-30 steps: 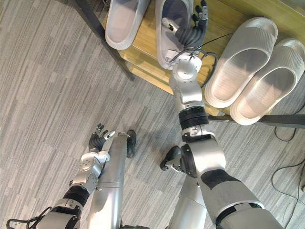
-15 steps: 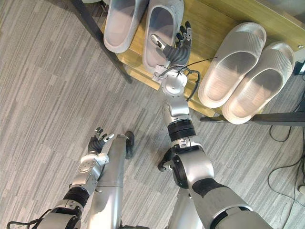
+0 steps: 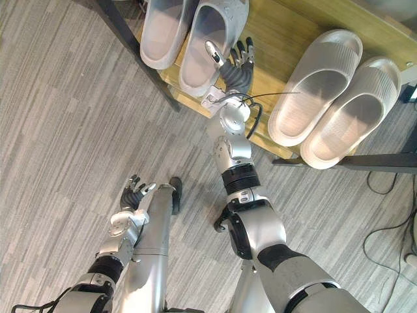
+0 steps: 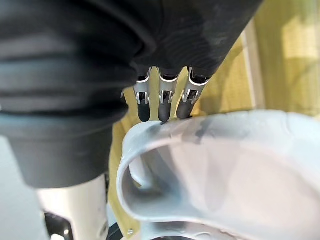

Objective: Organize the slippers on the shoe rack

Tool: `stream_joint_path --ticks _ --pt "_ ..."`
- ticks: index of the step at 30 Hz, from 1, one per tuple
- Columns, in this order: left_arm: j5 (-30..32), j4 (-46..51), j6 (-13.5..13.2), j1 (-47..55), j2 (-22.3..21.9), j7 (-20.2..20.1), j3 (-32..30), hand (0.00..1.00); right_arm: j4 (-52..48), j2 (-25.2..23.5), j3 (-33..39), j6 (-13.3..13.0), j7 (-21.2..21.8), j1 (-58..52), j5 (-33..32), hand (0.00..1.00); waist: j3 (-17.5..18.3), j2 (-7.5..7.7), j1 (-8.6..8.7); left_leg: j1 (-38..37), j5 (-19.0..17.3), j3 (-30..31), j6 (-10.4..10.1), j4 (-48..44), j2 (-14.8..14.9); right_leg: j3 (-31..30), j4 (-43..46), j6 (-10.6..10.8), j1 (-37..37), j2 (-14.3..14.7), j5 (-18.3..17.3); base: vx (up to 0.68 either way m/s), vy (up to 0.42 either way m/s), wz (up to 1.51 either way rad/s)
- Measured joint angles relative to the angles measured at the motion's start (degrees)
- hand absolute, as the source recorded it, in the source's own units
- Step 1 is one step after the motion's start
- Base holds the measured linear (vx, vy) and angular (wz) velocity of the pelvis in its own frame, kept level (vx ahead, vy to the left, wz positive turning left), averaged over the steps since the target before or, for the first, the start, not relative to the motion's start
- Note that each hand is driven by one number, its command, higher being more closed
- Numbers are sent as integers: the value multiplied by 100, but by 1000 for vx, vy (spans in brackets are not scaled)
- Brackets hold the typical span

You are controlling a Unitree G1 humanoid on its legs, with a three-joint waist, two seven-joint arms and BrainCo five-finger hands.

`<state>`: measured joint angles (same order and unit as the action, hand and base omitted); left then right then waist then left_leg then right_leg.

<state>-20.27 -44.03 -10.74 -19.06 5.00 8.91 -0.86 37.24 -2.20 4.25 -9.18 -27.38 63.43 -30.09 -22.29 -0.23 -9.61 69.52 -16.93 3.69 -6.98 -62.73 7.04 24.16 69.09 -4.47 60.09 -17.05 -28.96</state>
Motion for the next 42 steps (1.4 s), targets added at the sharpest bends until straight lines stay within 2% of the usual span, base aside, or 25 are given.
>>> stream_joint_path --ticks 2,10,19,24,27,28,32,34,35,38,41,42 --pt "0 -2 1 0 -10 2 0 0 50 7 2 -15 0 90 -204 0 0 0 -23 -2 57 23 -32 65 -4 35 -25 -20 0 5 10 -31 7 5" --pt "2 -5 1 0 -39 93 0 0 206 52 3 -31 9 183 -265 0 1 -1 -48 -25 114 28 -45 123 3 48 -42 -55 -5 17 28 -36 26 1" --pt "46 -17 42 133 -63 92 5 0 416 311 289 208 48 98 -119 0 40 3 -34 -267 154 -3 -19 217 53 48 -179 -129 -227 82 102 -38 45 -3" --pt "40 71 27 313 -19 80 5 0 284 668 198 332 103 -322 386 0 59 7 33 -386 174 -89 -3 228 114 -11 -218 -128 -301 110 173 -44 62 -9" --pt "44 64 30 546 65 67 1 0 -536 728 3 387 122 -910 1223 0 62 11 160 -701 148 -211 33 242 189 -93 -251 -124 -538 140 192 -44 56 -13" --pt "46 61 31 571 81 67 1 0 -564 728 -21 394 125 -943 1293 0 62 12 178 -743 140 -229 41 242 214 -104 -262 -117 -575 158 193 -53 39 -24" --pt "217 -54 122 784 142 0 -52 0 -1336 681 -416 476 158 -1695 1894 0 70 31 229 -1379 95 -428 81 438 454 -250 -543 17 -1063 399 262 -66 29 -27" --pt "234 -52 146 916 148 -39 -55 0 -1589 675 -588 479 206 -1988 1993 0 71 40 254 -1616 95 -488 82 548 474 -264 -647 22 -1261 410 276 -26 21 -15" --pt "285 -50 156 1081 146 -56 -41 0 -1876 620 -795 502 308 -2366 2232 0 79 58 289 -1972 98 -598 88 738 509 -270 -829 23 -1563 416 340 -12 40 -14" --pt "499 -62 177 1428 166 -158 -33 0 -2455 480 -1156 504 584 -3357 2606 0 198 173 395 -2776 199 -895 149 1318 593 -264 -1370 98 -2275 474 463 21 20 -1" --pt "670 -52 221 1687 168 -200 57 0 -2725 447 -1414 502 808 -4164 2798 0 544 297 452 -3238 335 -1146 155 1834 662 -243 -1894 161 -2681 554 624 74 40 0" --pt "694 -61 250 1777 160 -272 192 0 -2754 429 -1554 497 997 -4681 2978 0 603 344 480 -3758 398 -1285 168 2217 641 -240 -2294 218 -3162 592 752 140 100 -6"
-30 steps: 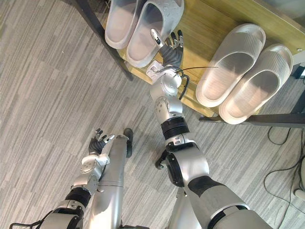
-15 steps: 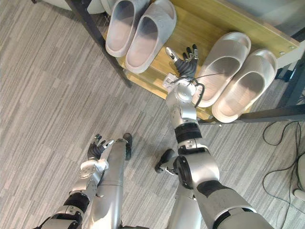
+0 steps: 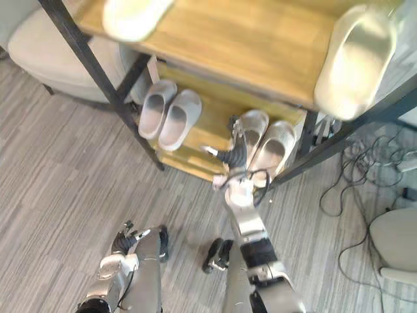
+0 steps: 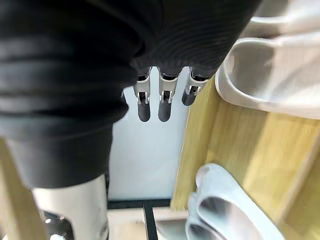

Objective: Organize the slippers on the shoe rack

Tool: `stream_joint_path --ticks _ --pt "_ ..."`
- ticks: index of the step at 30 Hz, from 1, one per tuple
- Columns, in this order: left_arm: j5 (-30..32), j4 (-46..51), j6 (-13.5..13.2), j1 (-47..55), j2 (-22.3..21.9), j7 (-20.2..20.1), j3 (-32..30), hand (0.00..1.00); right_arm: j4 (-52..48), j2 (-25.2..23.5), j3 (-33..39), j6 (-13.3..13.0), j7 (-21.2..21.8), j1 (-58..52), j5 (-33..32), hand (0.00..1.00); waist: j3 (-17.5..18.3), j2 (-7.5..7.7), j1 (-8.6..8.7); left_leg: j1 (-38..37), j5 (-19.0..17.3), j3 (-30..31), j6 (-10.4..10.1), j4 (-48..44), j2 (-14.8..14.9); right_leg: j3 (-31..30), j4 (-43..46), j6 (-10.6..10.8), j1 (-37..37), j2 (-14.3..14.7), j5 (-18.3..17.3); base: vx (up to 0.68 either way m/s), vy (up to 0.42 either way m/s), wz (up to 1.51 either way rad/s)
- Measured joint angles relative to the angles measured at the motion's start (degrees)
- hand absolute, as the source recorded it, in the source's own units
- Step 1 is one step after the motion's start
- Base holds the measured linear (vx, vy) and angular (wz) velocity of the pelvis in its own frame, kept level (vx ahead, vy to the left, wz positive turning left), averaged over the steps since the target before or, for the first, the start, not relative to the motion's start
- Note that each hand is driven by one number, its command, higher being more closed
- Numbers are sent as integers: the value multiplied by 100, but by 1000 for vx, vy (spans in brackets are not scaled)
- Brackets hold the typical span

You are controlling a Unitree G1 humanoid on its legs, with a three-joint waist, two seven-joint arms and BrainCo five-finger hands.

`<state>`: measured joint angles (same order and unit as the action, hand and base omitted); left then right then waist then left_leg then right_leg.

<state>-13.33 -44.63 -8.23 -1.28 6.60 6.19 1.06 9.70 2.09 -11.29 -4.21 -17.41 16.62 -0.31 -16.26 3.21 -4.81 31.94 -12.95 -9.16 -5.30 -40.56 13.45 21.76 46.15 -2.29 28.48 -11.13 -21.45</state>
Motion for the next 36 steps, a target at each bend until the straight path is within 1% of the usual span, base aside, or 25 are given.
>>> stream_joint_path --ticks 2,3,4,5,7,8,9,10,11,12,14,16,17,18,19,21,22,24,25,27,28,29,30,31,36 --pt "150 -57 14 100 -10 -64 238 0 6 -29 -117 -1 215 -517 180 0 191 65 78 -396 91 -132 18 396 -74 -28 -361 66 -328 12 120 108 82 -5" --pt "199 -86 15 116 -12 -86 309 0 14 -40 -130 -2 272 -652 248 0 247 81 104 -486 123 -148 10 508 -107 -39 -459 64 -396 12 160 123 82 -7" --pt "319 -251 24 143 -29 -157 634 0 164 -120 -126 -48 483 -1065 273 0 409 123 191 -838 265 -254 16 961 -207 -66 -860 95 -672 28 354 100 65 -7" --pt "329 -292 25 145 -32 -162 701 0 239 -127 -126 -60 521 -1126 278 0 443 136 212 -904 298 -276 20 1059 -232 -78 -938 112 -713 31 390 148 102 -6" --pt "469 -504 101 155 -138 -230 970 0 1089 -55 -39 -75 743 -1455 463 0 558 129 387 -1458 562 -387 58 1785 -411 -101 -1594 210 -1179 72 670 134 95 -5" --pt "483 -503 113 152 -150 -253 1000 0 1213 -33 -24 -73 769 -1501 493 0 575 118 409 -1527 591 -408 60 1873 -429 -105 -1677 221 -1231 81 711 129 88 -8" --pt "511 -501 125 206 -167 -289 1098 0 1637 61 5 -61 842 -1667 523 0 628 77 430 -1732 685 -443 79 2133 -498 -121 -1956 274 -1412 114 831 116 73 -6" --pt "543 -500 126 209 -162 -290 1139 0 1802 88 36 -55 866 -1738 561 0 635 51 444 -1826 716 -455 84 2252 -521 -125 -2068 296 -1499 127 877 137 88 -6" --pt "608 -485 120 207 -149 -284 1178 0 2285 141 204 -40 928 -1937 818 0 681 -22 470 -2067 809 -477 100 2539 -592 -116 -2348 352 -1728 148 984 104 66 -1" --pt "633 -474 119 207 -138 -282 1192 0 2420 151 235 -34 941 -1986 892 0 692 -43 480 -2144 834 -478 106 2628 -615 -114 -2424 365 -1796 155 1007 130 77 4" --pt "838 -424 102 208 -72 -221 1301 0 3226 223 487 -24 985 -2279 1176 0 808 -169 511 -2568 980 -479 121 3101 -703 -86 -2880 427 -2206 218 1167 114 54 6" --pt "942 -333 100 200 -25 -141 1438 0 3575 231 628 -35 1004 -2357 1180 0 851 -216 529 -2739 1060 -475 127 3314 -743 -54 -3047 464 -2372 231 1224 65 23 3" --pt "1119 -135 71 204 61 -76 1597 0 3752 226 880 -57 966 -2344 1292 0 891 -256 542 -2887 1154 -467 136 3516 -781 -43 -3197 460 -2495 254 1296 49 20 6" --pt "1224 162 45 206 148 -56 1837 0 3920 270 1006 -98 954 -2313 1398 0 909 -280 553 -3046 1217 -437 138 3678 -808 -17 -3341 484 -2653 283 1351 40 17 6" --pt "1231 264 16 213 168 -56 1906 0 3954 273 1052 -104 952 -2312 1409 0 912 -283 549 -3094 1228 -430 140 3712 -815 -7 -3383 489 -2704 294 1366 3 27 13" --pt "1308 1148 -129 372 181 -70 2262 0 4183 265 1274 -131 893 -2292 1449 0 1017 -300 538 -3283 1297 -336 162 3904 -884 94 -3617 521 -2929 318 1430 -19 33 17" --pt "1309 1273 -141 390 181 -76 2311 0 4204 262 1297 -132 888 -2288 1453 0 1022 -306 539 -3311 1312 -316 169 3937 -892 112 -3651 526 -2968 319 1434 -6 21 23" --pt "1225 2287 -289 552 214 -178 2758 0 4378 283 1366 -144 881 -2230 1558 0 1105 -349 524 -3409 1360 -242 197 4077 -921 164 -3761 556 -3081 324 1479 -4 18 14" --pt "1208 2363 -295 562 228 -190 2794 0 4382 285 1371 -144 881 -2231 1562 0 1114 -353 522 -3409 1362 -240 201 4083 -924 163 -3765 556 -3081 327 1482 0 0 0" --pt "1192 3352 -379 604 393 -324 3179 0 4430 287 1478 -142 878 -2215 1563 0 1136 -409 524 -3490 1403 -215 239 4213 -977 159 -3883 556 -3153 353 1545 0 0 0" --pt "1189 3431 -388 610 398 -336 3200 0 4432 287 1487 -142 877 -2215 1565 0 1135 -412 524 -3508 1406 -214 240 4230 -979 156 -3893 556 -3166 355 1548 1 23 -5" --pt "1125 3880 -494 649 512 -446 3284 0 4493 292 1520 -150 875 -2199 1563 0 1156 -440 524 -3610 1414 -214 244 4317 -985 130 -3956 551 -3241 380 1564 11 8 -6" --pt "1089 4007 -519 651 545 -472 3311 0 4509 298 1517 -150 875 -2196 1564 0 1169 -450 520 -3645 1418 -214 244 4352 -987 122 -3974 554 -3262 387 1567 24 1 -7" --pt "1080 4409 -594 644 643 -555 3333 0 4526 314 1515 -152 878 -2196 1563 0 1254 -478 522 -3661 1426 -212 240 4411 -989 113 -4020 556 -3263 405 1575 30 -4 -4" --pt "1016 5024 -710 526 745 -531 3308 0 4524 400 1429 -149 886 -2201 1565 0 1319 -541 521 -3717 1448 -206 233 4549 -994 79 -4114 552 -3275 450 1590 45 -10 -4"
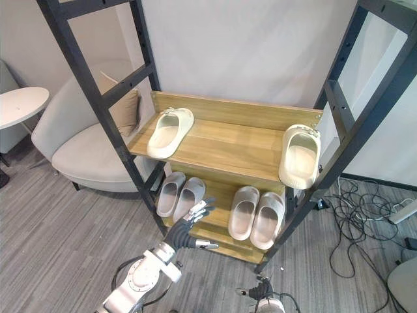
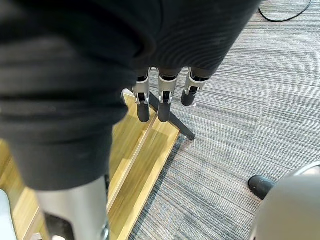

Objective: Organize the slippers on the shoe rack

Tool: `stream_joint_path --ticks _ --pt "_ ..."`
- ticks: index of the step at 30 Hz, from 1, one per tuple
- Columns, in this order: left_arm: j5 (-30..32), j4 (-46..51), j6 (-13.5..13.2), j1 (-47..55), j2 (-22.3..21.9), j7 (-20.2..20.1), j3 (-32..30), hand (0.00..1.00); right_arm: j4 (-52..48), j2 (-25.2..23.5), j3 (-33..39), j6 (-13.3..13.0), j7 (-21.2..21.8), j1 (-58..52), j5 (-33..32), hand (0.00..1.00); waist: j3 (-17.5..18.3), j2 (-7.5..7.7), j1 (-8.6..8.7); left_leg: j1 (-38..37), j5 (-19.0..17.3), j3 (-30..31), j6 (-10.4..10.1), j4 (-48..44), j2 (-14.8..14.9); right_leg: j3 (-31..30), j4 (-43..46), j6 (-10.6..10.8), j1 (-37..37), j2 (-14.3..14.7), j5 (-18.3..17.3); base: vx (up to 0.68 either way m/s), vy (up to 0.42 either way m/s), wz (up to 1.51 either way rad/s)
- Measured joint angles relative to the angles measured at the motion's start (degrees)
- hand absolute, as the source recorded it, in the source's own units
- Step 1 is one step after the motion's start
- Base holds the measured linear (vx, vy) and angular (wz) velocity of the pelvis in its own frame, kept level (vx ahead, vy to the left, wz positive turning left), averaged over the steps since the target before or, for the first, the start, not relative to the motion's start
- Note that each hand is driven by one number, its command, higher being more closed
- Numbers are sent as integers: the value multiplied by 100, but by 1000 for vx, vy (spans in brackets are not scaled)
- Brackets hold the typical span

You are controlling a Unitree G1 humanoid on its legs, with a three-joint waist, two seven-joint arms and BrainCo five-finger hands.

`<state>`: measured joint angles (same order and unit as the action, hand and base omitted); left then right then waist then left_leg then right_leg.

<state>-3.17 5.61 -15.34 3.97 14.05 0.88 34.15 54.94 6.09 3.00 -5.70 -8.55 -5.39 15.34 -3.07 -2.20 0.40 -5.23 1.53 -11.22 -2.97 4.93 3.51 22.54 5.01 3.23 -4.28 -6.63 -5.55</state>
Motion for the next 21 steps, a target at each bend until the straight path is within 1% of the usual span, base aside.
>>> stream_joint_path --ticks 2,3,4,6,7,8,9,12,14,15,16,17,20,21 --pt "-42 102 -20 -223 42 14 -72 0 -3 45 -109 0 5 0 1 0 -3 6 0 -30 0 29 0 24 3 9 -70 -10 -68 33 52 56 -18 1" --pt "-29 115 -22 -583 54 75 -236 0 -4 75 -168 0 25 -8 6 0 5 23 4 -120 0 39 0 88 2 17 -163 -13 -163 60 73 48 -16 1" --pt "-29 115 -23 -632 54 108 -255 0 -4 75 -173 1 30 -10 6 0 8 26 9 -122 0 42 0 88 2 19 -168 -13 -169 61 73 41 -13 1" --pt "-26 76 -33 -1100 66 272 -491 0 -10 82 -221 2 75 -18 6 0 22 54 15 -116 -1 81 -1 88 -4 22 -231 -31 -188 71 94 32 -11 -1" --pt "-22 -62 -46 -1386 64 357 -623 0 -14 83 -225 7 102 -14 5 0 18 68 20 -111 -1 85 0 89 -7 18 -251 -36 -189 73 102 0 0 0" --pt "-26 -113 -46 -1459 67 390 -655 0 -19 83 -228 11 113 -14 5 0 16 71 23 -111 -1 86 0 88 -8 16 -254 -39 -190 73 104 11 -7 -3" --pt "-27 -374 -48 -1755 78 437 -820 0 -24 89 -262 36 138 -6 5 0 16 84 46 -114 -1 88 0 88 -12 7 -281 -40 -201 74 116 0 0 0" --pt "-34 -890 -21 -2179 156 522 -1197 0 -25 114 -313 74 192 23 5 0 6 99 94 -121 -2 85 0 88 -17 -36 -360 -47 -222 84 167 -1 -3 -8" --pt "-35 -1234 5 -2489 415 569 -1388 0 -27 126 -314 100 250 30 6 0 4 104 137 -120 -4 63 -2 88 -15 -89 -431 -40 -218 97 221 -21 2 -15" --pt "-34 -1483 47 -2738 713 602 -1500 0 -33 143 -309 115 303 33 5 0 2 100 180 -109 -6 13 -3 88 -11 -139 -484 -35 -199 106 266 -27 5 -16" --pt "-34 -1587 62 -2836 818 620 -1538 0 -34 151 -308 116 311 32 5 0 2 100 194 -102 -6 -11 -4 88 -10 -161 -510 -35 -191 110 289 -35 10 -22" --pt "-31 -1833 91 -3092 1052 656 -1644 0 -33 185 -303 126 354 28 5 0 -13 97 226 -89 -8 -54 -6 88 -8 -213 -540 -30 -162 116 321 -39 13 -16" --pt "-10 -2282 152 -3645 1483 673 -1681 0 -28 278 -289 176 408 -98 7 0 -66 84 267 -78 -20 -83 -23 88 -9 -255 -571 -18 -135 114 344 -37 10 -11" --pt "80 -2558 198 -3996 1752 674 -1685 0 -18 308 -194 187 426 -205 7 0 -108 44 280 -60 -29 -101 -37 88 -10 -278 -637 -5 -120 116 361 -28 5 -6"
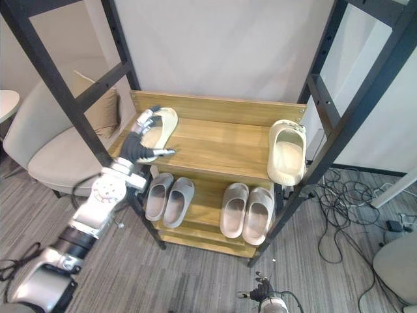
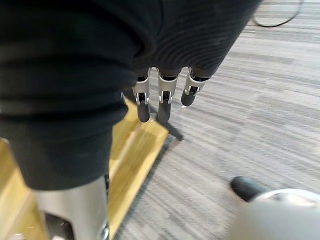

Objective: Organize the slippers on the shoe rack

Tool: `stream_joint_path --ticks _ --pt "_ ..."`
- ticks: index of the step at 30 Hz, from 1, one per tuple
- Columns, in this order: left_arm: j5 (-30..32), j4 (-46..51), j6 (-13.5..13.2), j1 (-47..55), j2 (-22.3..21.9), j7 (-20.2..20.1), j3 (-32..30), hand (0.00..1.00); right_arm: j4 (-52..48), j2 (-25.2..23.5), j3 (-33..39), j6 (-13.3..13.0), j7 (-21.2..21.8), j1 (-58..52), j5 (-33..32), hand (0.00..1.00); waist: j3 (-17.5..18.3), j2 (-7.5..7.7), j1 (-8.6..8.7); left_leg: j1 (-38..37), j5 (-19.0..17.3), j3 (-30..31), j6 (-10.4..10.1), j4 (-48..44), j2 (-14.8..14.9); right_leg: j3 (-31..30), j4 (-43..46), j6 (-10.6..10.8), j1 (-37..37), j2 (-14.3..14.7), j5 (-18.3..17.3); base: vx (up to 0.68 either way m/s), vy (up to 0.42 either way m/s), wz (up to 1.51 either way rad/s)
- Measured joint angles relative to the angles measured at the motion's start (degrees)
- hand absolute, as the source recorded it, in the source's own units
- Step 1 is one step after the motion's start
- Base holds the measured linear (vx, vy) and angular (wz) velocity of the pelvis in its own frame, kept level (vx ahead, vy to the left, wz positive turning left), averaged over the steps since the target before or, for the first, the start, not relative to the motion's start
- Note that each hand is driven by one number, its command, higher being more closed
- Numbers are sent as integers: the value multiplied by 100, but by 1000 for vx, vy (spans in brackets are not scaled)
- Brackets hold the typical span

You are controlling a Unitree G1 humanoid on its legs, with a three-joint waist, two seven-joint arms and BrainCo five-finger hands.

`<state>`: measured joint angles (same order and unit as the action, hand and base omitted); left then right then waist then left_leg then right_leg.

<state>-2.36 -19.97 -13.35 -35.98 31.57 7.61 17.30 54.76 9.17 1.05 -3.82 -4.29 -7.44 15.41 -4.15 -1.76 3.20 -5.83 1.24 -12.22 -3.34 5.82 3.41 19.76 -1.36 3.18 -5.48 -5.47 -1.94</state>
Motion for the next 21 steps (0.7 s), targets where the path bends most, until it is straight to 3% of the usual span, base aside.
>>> stream_joint_path --ticks 9,13,16,21 --pt "252 -906 111 -1166 902 2 0 0 2 12 319 -32 116 -191 -76 0 -115 -182 167 251 2 -126 -4 -7 6 -251 -6 -23 355 27 92 16 -2 -16" --pt "421 -1128 145 -1488 1027 -7 19 0 -10 24 327 -82 121 -171 -197 0 -168 -224 238 447 1 -136 -4 -101 3 -291 21 -38 518 13 103 2 -4 -5" --pt "644 -1516 197 -1764 1214 -27 195 0 -128 88 331 -129 128 -168 -207 0 -257 -349 261 618 1 -203 -4 -142 23 -441 134 -60 789 12 116 -28 1 -18" --pt "1020 -1578 256 -1937 1417 -39 298 0 -348 77 327 -142 152 -167 -242 0 -387 -349 301 817 -16 -248 18 -225 67 -636 224 -92 1078 30 157 -55 -1 -23"
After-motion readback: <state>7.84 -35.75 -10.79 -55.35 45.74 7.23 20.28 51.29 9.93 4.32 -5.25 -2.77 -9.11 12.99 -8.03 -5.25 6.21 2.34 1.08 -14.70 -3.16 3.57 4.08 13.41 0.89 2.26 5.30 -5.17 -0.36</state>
